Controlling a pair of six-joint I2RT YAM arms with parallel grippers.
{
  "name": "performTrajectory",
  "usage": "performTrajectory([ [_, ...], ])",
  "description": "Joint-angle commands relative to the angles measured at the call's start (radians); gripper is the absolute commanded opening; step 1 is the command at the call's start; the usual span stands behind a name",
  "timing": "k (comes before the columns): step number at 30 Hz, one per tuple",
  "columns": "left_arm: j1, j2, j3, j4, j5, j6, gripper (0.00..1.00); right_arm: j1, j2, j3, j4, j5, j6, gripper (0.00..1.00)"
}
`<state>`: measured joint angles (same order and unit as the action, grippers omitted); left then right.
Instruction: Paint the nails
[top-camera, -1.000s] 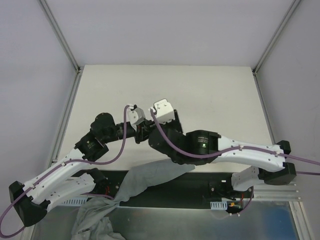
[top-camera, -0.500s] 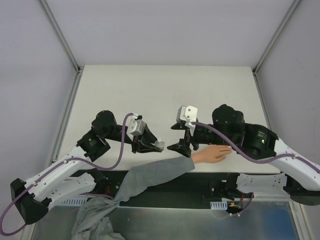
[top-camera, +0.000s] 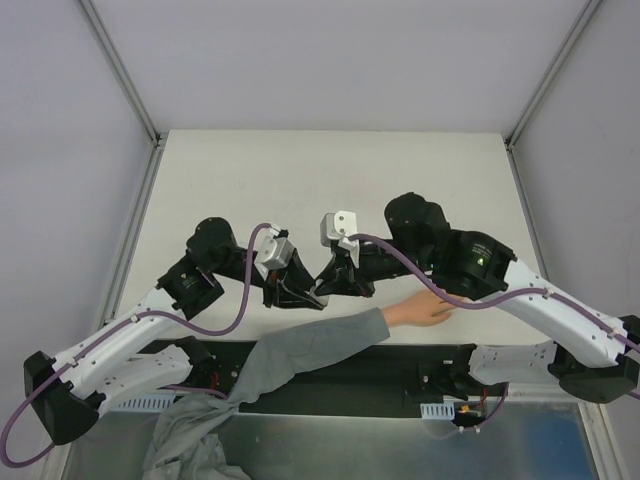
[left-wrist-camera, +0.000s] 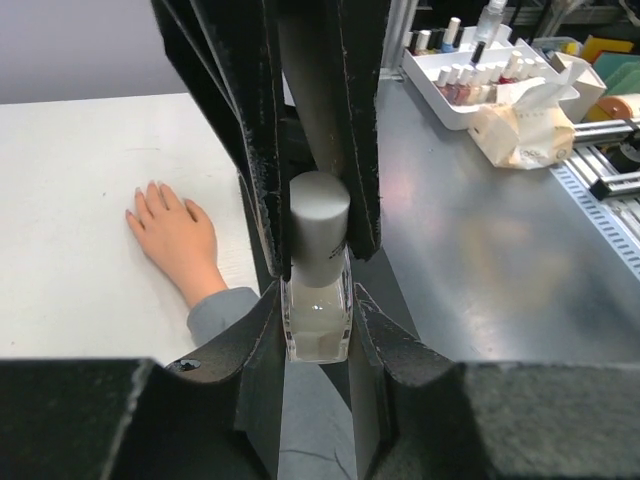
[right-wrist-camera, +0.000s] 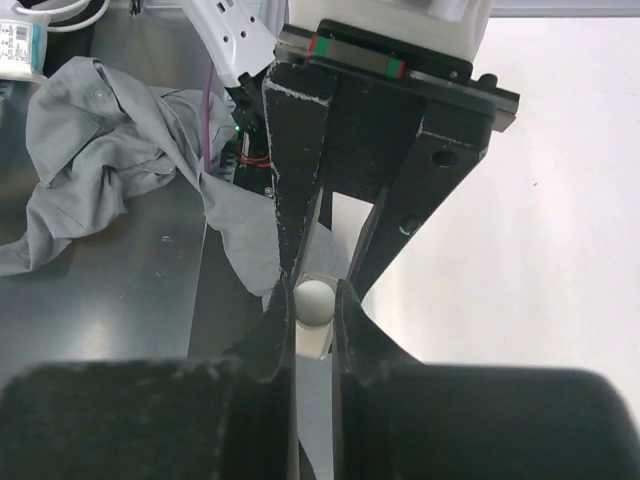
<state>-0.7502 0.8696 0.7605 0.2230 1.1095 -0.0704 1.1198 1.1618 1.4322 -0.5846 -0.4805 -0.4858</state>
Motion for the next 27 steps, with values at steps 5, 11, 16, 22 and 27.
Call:
performTrajectory([
  [5, 0.017, -0.067, 0.115, -0.068, -0.688, 0.012, 0.00, 0.176, 0.039, 0.003, 0.068, 0.960, 0.271, 0.00],
  [11, 0.015, -0.049, 0.125, -0.059, -0.771, 0.038, 0.00, 0.402, 0.272, 0.174, -0.143, 1.709, 0.705, 0.00],
  [16, 0.015, -0.066, 0.091, -0.060, -0.659, 0.050, 0.00, 0.338, 0.257, 0.218, -0.135, 1.459, 0.531, 0.22],
  [22, 0.018, -0.080, 0.062, -0.103, -0.313, 0.058, 0.00, 0.174, 0.015, 0.036, -0.031, 0.760, 0.213, 0.72],
  [27, 0.017, -0.072, 0.063, -0.103, -0.110, 0.046, 0.00, -0.012, -0.114, -0.058, 0.003, 0.197, 0.083, 0.76],
])
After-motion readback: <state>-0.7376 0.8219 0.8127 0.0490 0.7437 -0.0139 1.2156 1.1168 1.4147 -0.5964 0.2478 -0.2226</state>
